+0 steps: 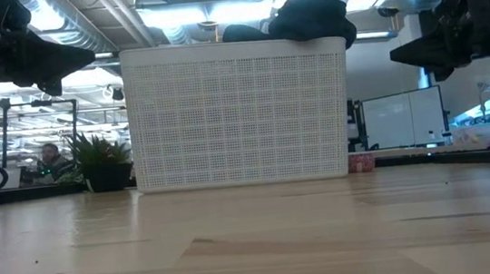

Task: Sort clothes
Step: Return to Home Position

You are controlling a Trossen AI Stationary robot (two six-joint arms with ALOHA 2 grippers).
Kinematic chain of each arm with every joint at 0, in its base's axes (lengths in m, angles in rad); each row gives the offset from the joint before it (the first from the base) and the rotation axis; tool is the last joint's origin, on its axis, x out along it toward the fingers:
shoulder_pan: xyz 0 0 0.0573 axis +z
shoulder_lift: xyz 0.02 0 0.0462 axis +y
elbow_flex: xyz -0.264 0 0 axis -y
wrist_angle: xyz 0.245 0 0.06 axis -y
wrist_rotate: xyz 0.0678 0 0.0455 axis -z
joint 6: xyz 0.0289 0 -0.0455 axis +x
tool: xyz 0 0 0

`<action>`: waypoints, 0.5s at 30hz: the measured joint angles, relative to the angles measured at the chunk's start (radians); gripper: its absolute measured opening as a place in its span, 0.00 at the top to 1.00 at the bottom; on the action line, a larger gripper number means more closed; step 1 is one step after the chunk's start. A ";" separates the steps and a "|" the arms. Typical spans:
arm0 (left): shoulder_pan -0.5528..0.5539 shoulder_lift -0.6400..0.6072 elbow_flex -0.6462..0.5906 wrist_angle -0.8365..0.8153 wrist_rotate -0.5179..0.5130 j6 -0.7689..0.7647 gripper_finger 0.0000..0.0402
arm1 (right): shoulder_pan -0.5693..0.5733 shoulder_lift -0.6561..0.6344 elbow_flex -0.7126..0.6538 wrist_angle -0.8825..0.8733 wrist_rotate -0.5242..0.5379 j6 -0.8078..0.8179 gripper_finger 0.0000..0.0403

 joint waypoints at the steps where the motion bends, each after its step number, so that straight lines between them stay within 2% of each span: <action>1: 0.000 0.000 0.000 0.000 0.000 0.000 0.98 | 0.000 0.000 0.000 0.000 0.000 0.000 0.91; 15: 0.000 0.000 0.000 0.000 0.000 0.000 0.98 | 0.000 0.000 0.000 0.000 0.001 -0.002 0.90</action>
